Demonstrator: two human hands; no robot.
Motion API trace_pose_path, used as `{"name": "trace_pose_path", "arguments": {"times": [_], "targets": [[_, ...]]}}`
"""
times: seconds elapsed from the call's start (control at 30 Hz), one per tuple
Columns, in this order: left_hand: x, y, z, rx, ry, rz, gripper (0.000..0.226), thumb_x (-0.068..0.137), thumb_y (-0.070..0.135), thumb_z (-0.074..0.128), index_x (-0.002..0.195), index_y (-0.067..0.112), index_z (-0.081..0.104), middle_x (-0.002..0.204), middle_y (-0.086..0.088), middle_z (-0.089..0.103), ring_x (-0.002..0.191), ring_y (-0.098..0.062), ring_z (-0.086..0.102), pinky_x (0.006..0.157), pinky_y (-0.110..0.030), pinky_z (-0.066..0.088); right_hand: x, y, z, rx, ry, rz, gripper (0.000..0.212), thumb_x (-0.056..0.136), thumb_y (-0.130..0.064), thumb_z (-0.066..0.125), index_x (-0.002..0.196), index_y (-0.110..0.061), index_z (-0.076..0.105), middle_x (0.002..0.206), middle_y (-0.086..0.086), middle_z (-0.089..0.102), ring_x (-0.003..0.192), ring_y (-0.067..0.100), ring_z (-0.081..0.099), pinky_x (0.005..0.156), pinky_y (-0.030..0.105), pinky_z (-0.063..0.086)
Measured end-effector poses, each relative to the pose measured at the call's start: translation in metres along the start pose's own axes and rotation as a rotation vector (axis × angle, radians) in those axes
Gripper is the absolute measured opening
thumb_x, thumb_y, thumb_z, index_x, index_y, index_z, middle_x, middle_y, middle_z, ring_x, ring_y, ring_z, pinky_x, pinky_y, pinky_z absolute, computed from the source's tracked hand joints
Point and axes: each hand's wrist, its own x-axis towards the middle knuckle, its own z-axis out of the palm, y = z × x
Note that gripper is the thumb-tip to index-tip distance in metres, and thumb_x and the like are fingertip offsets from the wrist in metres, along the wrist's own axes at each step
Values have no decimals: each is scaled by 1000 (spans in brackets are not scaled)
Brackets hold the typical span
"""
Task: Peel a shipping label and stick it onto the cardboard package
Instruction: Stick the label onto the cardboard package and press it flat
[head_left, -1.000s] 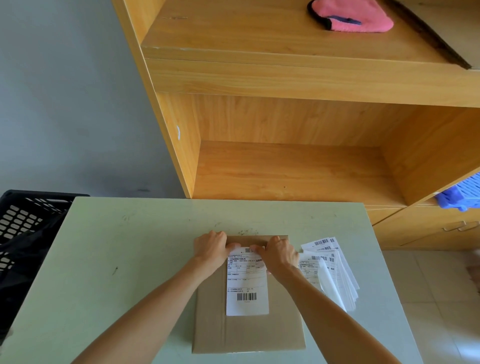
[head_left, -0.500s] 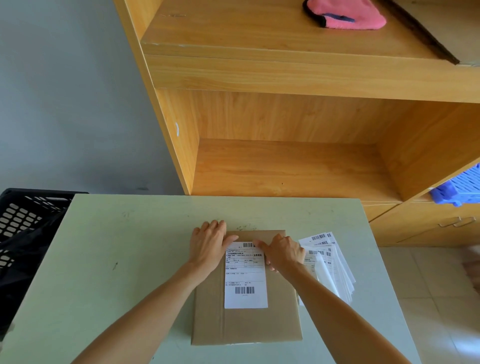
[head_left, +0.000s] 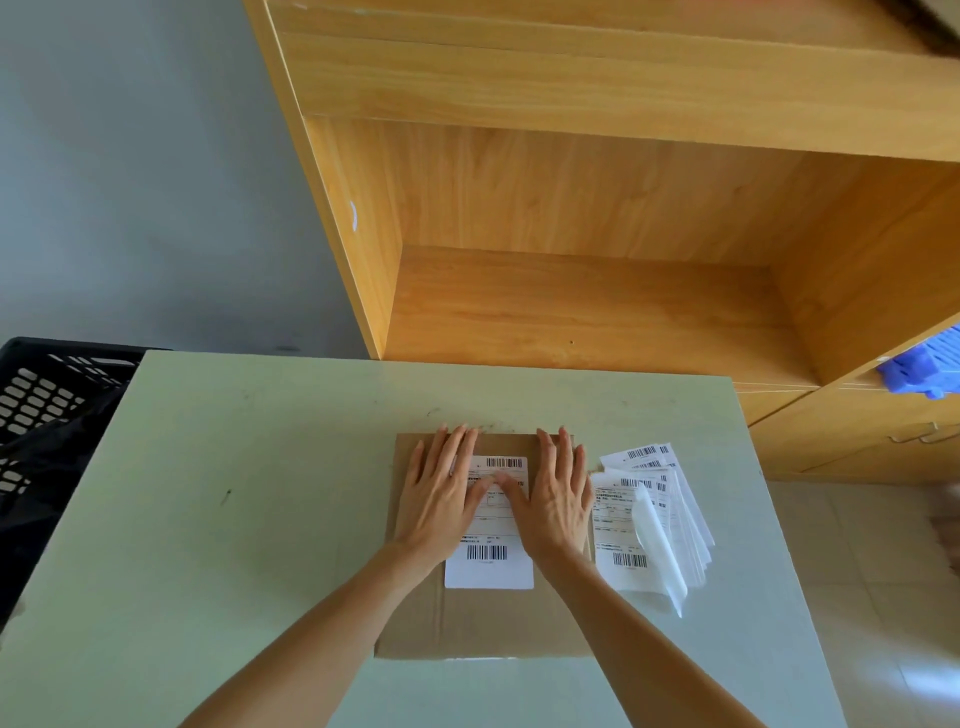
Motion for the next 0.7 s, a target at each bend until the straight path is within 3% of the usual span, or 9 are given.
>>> {"name": "trace_pose_path", "arguments": {"times": [0.13, 0.3, 0.43, 0.53, 0.7], "targets": [[1, -4, 0, -30, 0, 12, 62, 102, 48, 23, 151, 12, 29, 157, -3, 32, 146, -22, 26, 118, -42, 28, 0, 5, -1, 40, 2, -25, 69, 94, -58, 35, 153, -28, 14, 165, -1, 2, 152, 25, -2, 121, 48, 15], [-2, -7, -1, -82, 11, 32, 53, 101, 24, 42, 150, 8, 29, 157, -5, 31, 146, -22, 26, 113, -43, 36, -1, 5, 0, -8, 18, -46, 62, 100, -47, 33, 154, -24, 11, 164, 1, -1, 152, 23, -5, 122, 48, 11], [-13, 2, -5, -57, 11, 11, 59, 102, 43, 33, 151, 9, 29, 159, -3, 28, 148, -20, 20, 118, -42, 27, -14, -1, 3, -53, 32, -69, 81, 90, -66, 22, 155, -20, 6, 164, 4, -3, 151, 22, -9, 122, 42, 2], [-22, 9, -4, -32, 23, -3, 67, 101, 53, 21, 150, 9, 30, 159, -3, 28, 148, -20, 21, 118, -40, 26, -25, 2, 9, -62, 58, -76, 86, 85, -68, 15, 155, -19, 7, 164, 5, -1, 152, 24, -5, 122, 43, 3], [-27, 6, 3, -52, 38, -4, 62, 100, 46, 32, 149, 9, 34, 157, -4, 33, 146, -21, 27, 115, -42, 31, -26, 12, 10, -68, 67, -106, 81, 87, -64, 11, 155, -19, 9, 164, 1, 4, 152, 21, -2, 122, 42, 5]]}}
